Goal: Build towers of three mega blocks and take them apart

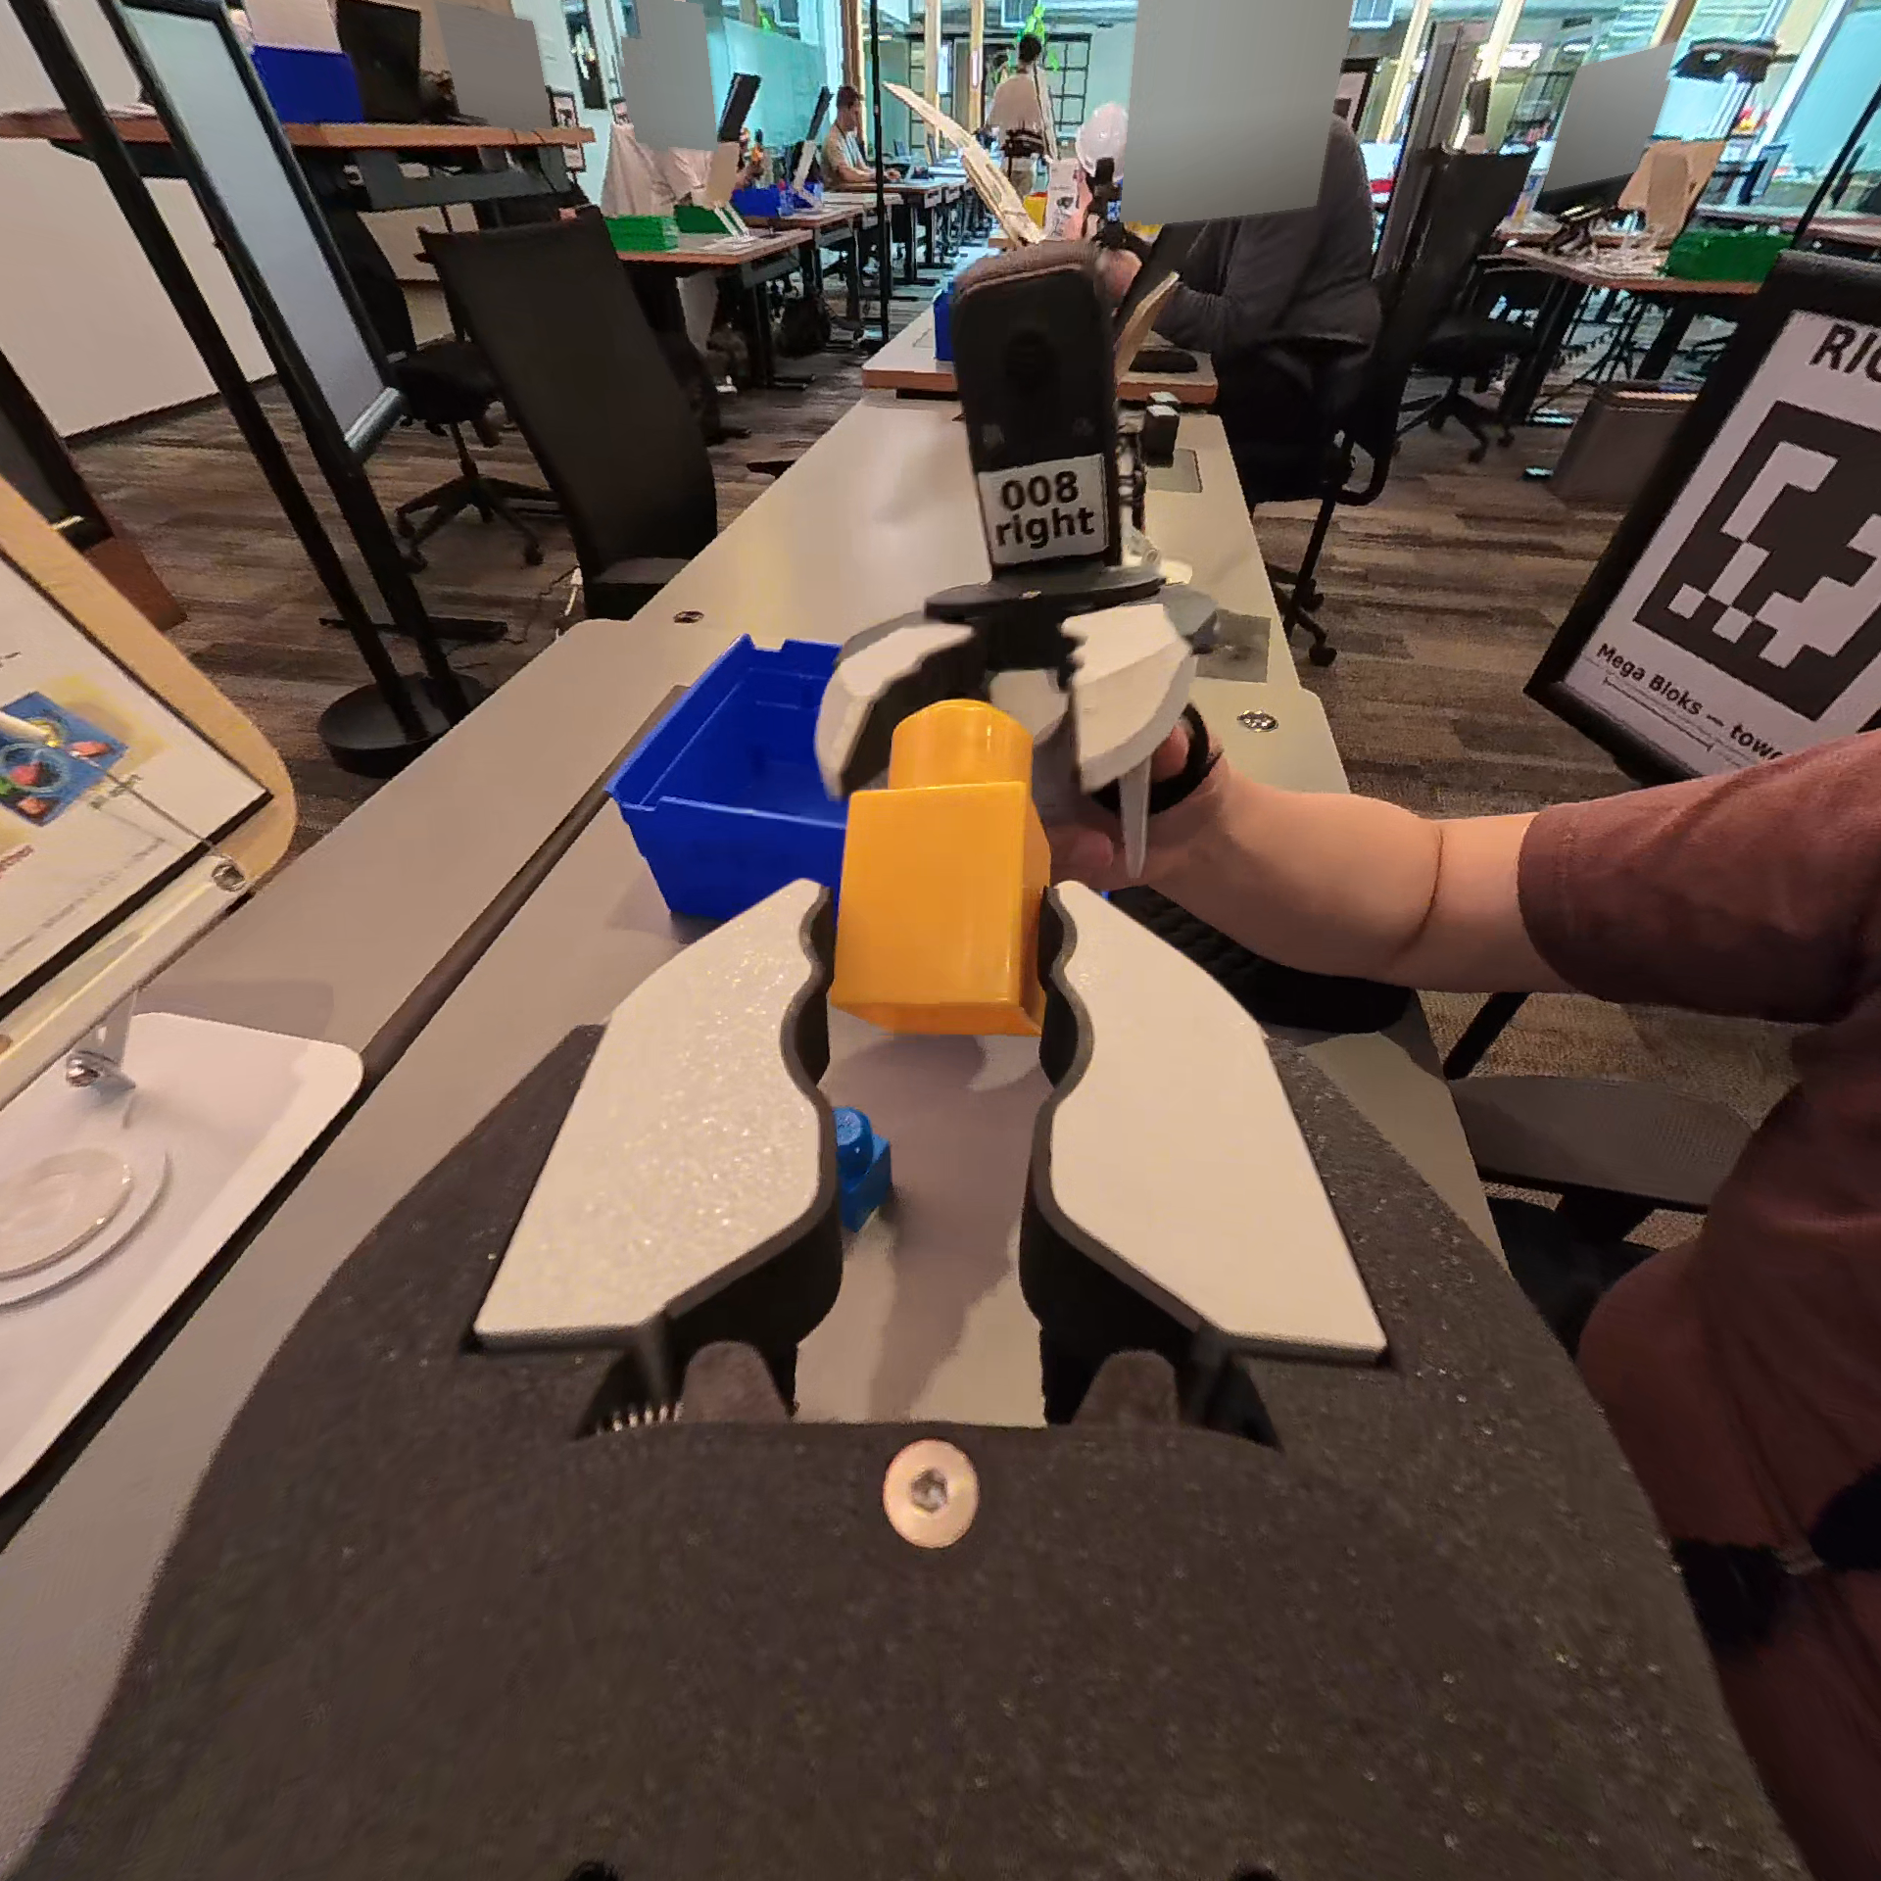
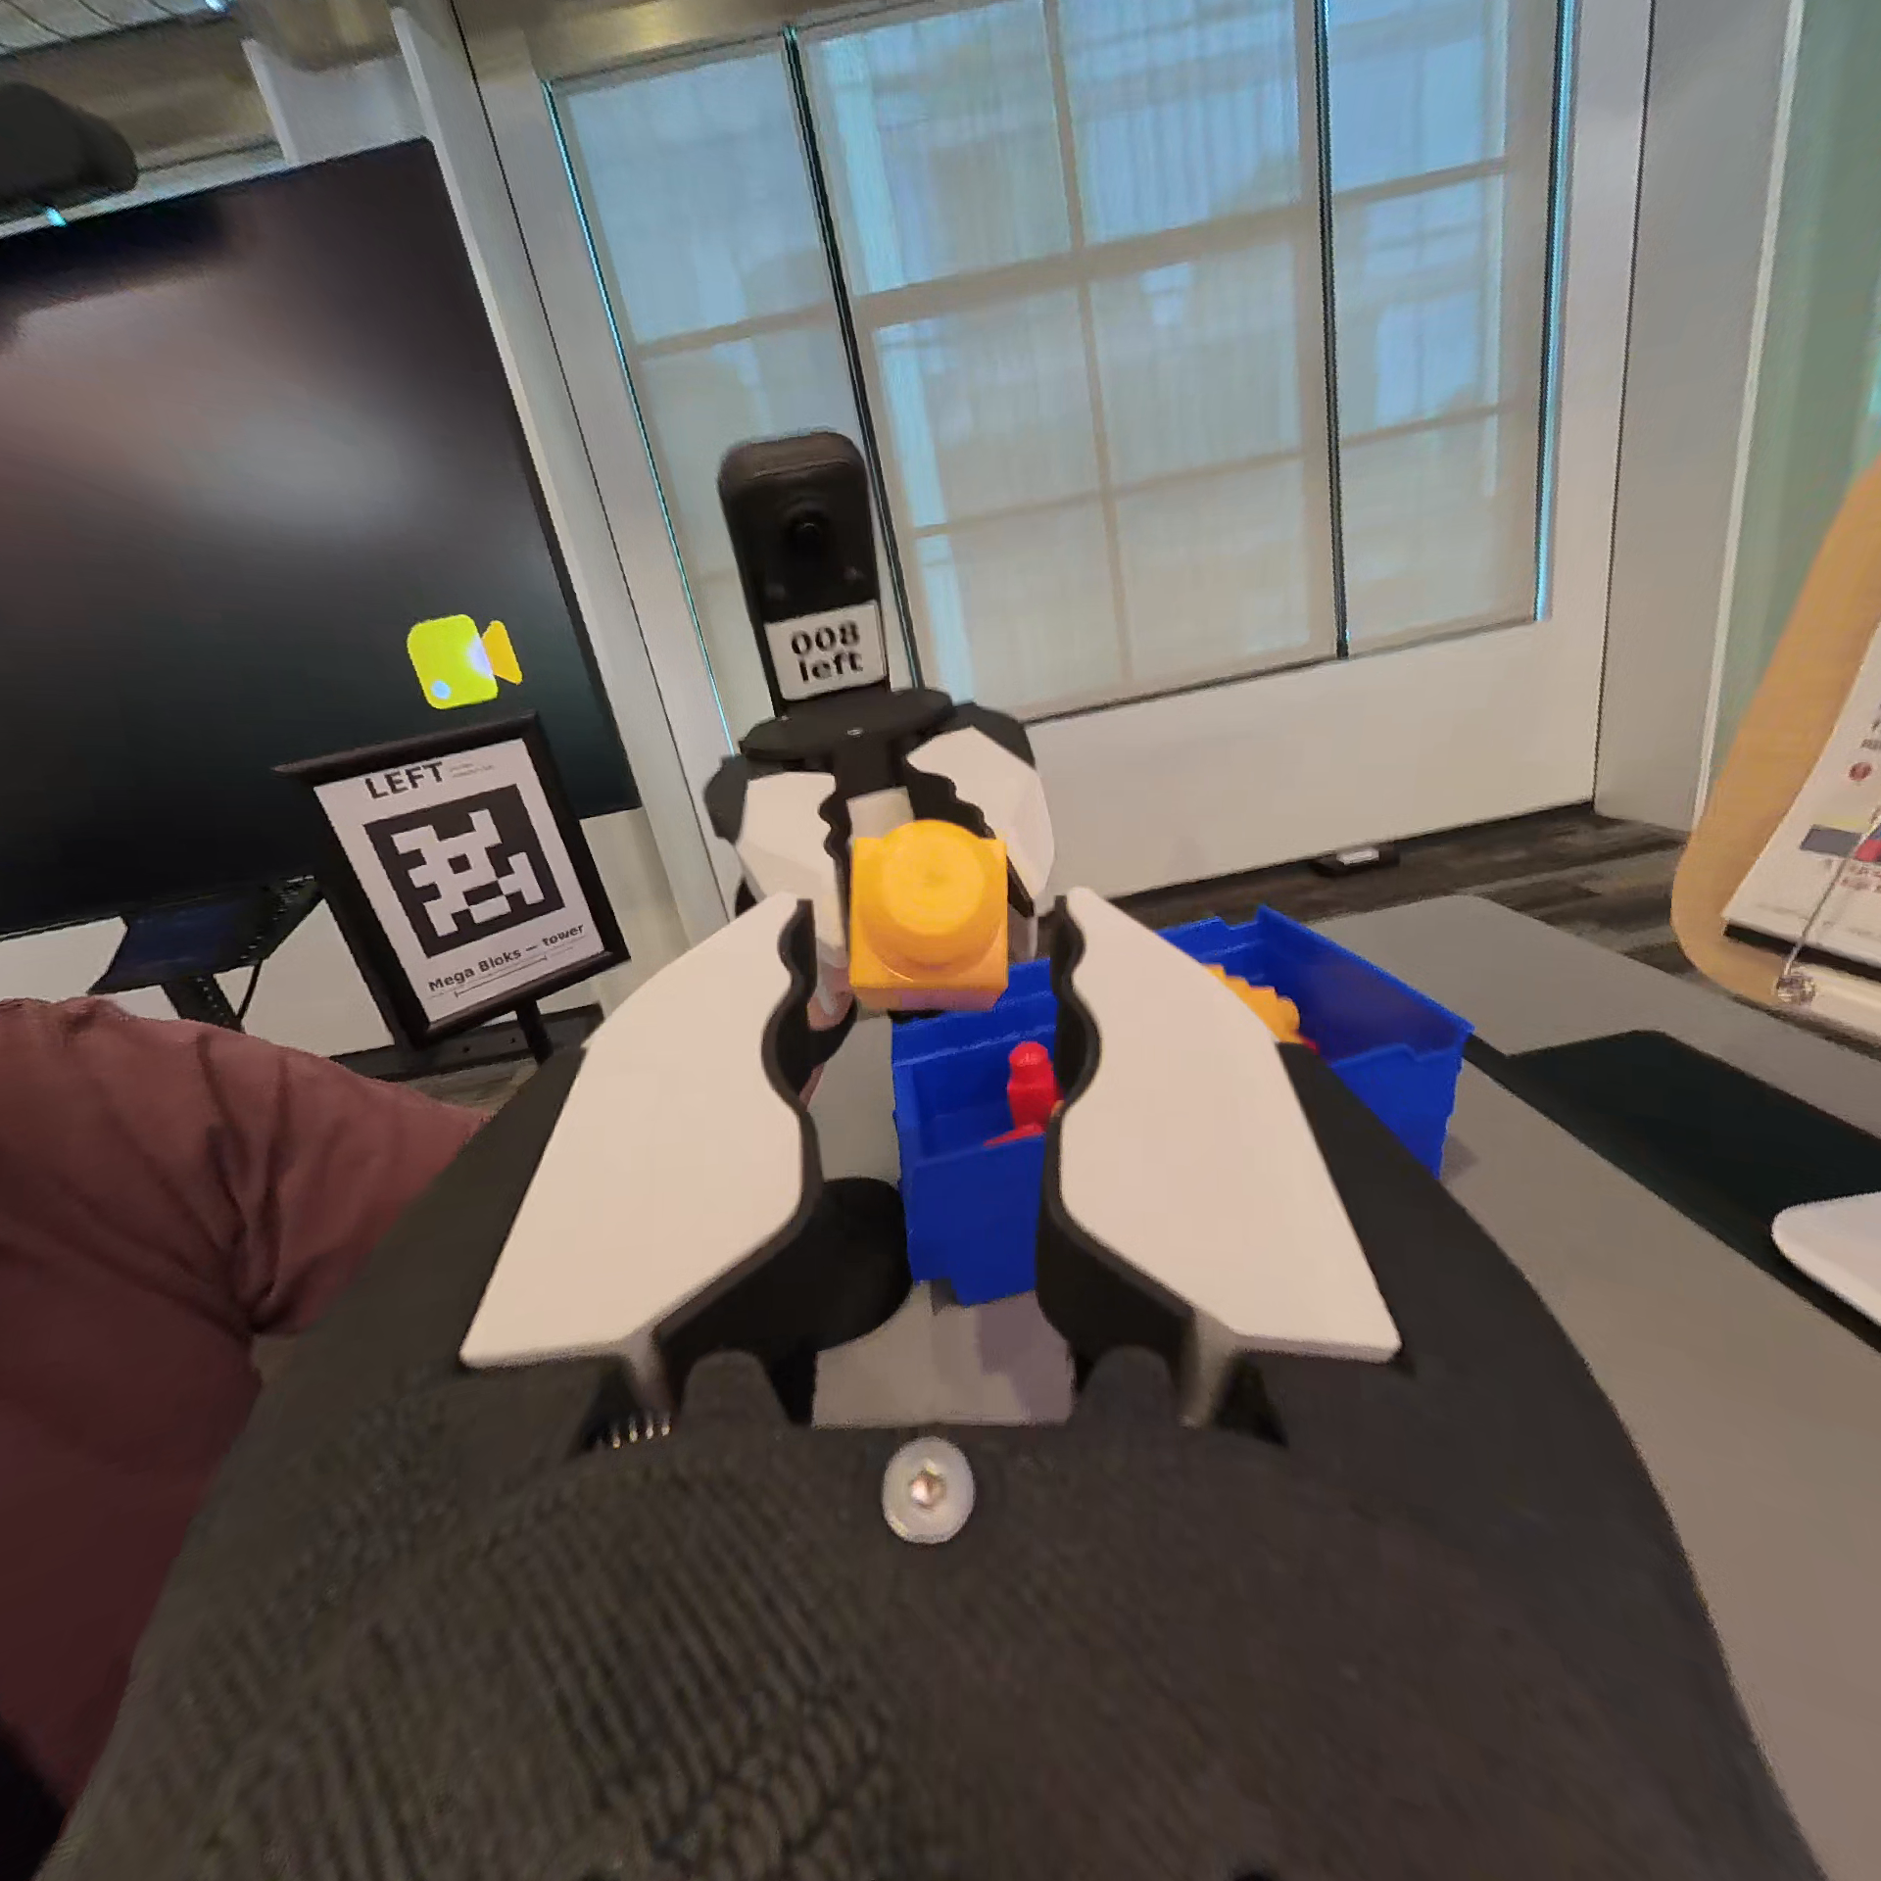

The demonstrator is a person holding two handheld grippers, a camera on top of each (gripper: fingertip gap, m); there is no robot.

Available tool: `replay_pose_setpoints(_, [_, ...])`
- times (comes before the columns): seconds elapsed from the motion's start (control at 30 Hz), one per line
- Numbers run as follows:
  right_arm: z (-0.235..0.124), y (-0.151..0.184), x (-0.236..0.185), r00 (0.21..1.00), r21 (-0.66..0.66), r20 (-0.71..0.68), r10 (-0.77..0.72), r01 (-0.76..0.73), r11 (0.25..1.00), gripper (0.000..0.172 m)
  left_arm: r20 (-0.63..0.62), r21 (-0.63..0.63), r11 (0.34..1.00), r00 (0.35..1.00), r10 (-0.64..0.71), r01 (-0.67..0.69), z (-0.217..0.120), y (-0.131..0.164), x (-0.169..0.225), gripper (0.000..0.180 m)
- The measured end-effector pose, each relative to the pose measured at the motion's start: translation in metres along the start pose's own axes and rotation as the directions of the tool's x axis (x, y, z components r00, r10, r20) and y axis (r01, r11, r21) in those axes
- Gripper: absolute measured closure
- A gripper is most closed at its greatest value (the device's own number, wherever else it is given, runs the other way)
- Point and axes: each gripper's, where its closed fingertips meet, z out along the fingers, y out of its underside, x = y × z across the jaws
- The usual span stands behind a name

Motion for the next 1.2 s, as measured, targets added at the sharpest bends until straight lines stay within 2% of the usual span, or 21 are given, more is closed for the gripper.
replay_pose_setpoints(0.07, [0.002,0.004,-0.002,1.000,-0.019,0.027,0.017,-0.016,1.000,0.124,-0.041,0.001,1.000,0.999,-0.007,0.007,0.005,0.001,0.007,0.142])
replay_pose_setpoints(0.1, [0.001,0.004,-0.005,0.999,-0.015,0.047,0.017,-0.016,1.000,0.139,-0.019,-0.009,1.000,1.000,-0.008,0.008,0.008,0.003,0.004,0.143])
replay_pose_setpoints(0.13, [0.000,0.005,-0.004,0.999,-0.023,0.048,0.006,-0.005,1.000,0.141,-0.026,-0.014,1.000,1.000,-0.013,0.013,0.010,0.004,0.005,0.143])
replay_pose_setpoints(0.27, [-0.003,0.016,-0.006,0.996,-0.146,0.056,-0.068,0.075,0.986,0.142,-0.064,-0.110,0.994,0.998,-0.024,0.017,0.017,0.023,0.010,0.143])
replay_pose_setpoints(0.33, [-0.003,0.022,-0.011,0.993,-0.210,0.079,-0.089,0.104,0.972,0.142,-0.086,-0.134,0.991,0.996,-0.013,0.001,0.022,0.028,0.014,0.137])
replay_pose_setpoints(0.4, [-0.003,0.028,-0.014,0.990,-0.263,0.094,-0.104,0.125,0.957,0.142,-0.143,-0.168,0.986,0.990,-0.013,-0.011,0.027,0.035,0.025,0.137])
replay_pose_setpoints(0.53, [-0.006,0.040,-0.017,0.986,-0.360,0.103,-0.132,0.161,0.919,0.142,-0.168,-0.245,0.968,0.986,0.013,-0.054,0.033,0.050,0.030,0.144])
replay_pose_setpoints(0.67, [-0.007,0.038,-0.015,0.986,-0.361,0.090,-0.144,0.167,0.918,0.142,-0.164,-0.239,0.970,0.986,0.013,-0.053,0.035,0.049,0.029,0.145])
replay_pose_setpoints(0.77, [-0.006,0.030,-0.012,0.984,-0.308,0.064,-0.164,0.176,0.935,0.142,-0.133,-0.224,0.973,0.991,0.021,-0.051,0.034,0.045,0.023,0.145])
replay_pose_setpoints(0.83, [-0.008,0.025,-0.004,0.981,-0.290,0.017,-0.195,0.192,0.938,0.115,-0.098,-0.219,0.975,0.995,0.027,-0.048,0.027,0.043,0.014,0.145])
replay_pose_setpoints(0.87, [-0.012,0.028,0.004,0.976,-0.325,-0.022,-0.216,0.198,0.925,0.115,-0.068,-0.208,0.977,0.997,0.026,-0.039,0.020,0.040,0.007,0.145])
replay_pose_setpoints(0.93, [-0.023,0.049,0.030,0.953,-0.475,-0.114,-0.280,0.195,0.858,0.120,-0.015,-0.149,0.989,1.000,0.015,-0.017,0.001,0.027,-0.004,0.145])
replay_pose_setpoints(1.0, [-0.043,0.086,0.060,0.922,-0.664,-0.204,-0.330,0.118,0.738,0.119,0.043,-0.078,0.997,0.999,-0.005,0.008,-0.021,0.012,-0.014,0.145])
replay_pose_setpoints(1.07, [-0.063,0.122,0.080,0.902,-0.797,-0.251,-0.350,0.012,0.603,0.117,0.099,-0.037,0.999,0.995,-0.004,0.007,-0.042,0.003,-0.021,0.145])
replay_pose_setpoints(1.2, [-0.080,0.170,0.089,0.929,-0.855,-0.299,-0.217,-0.160,0.493,0.116,0.154,0.005,1.000,0.988,0.029,-0.030,-0.069,-0.009,-0.022,0.145])
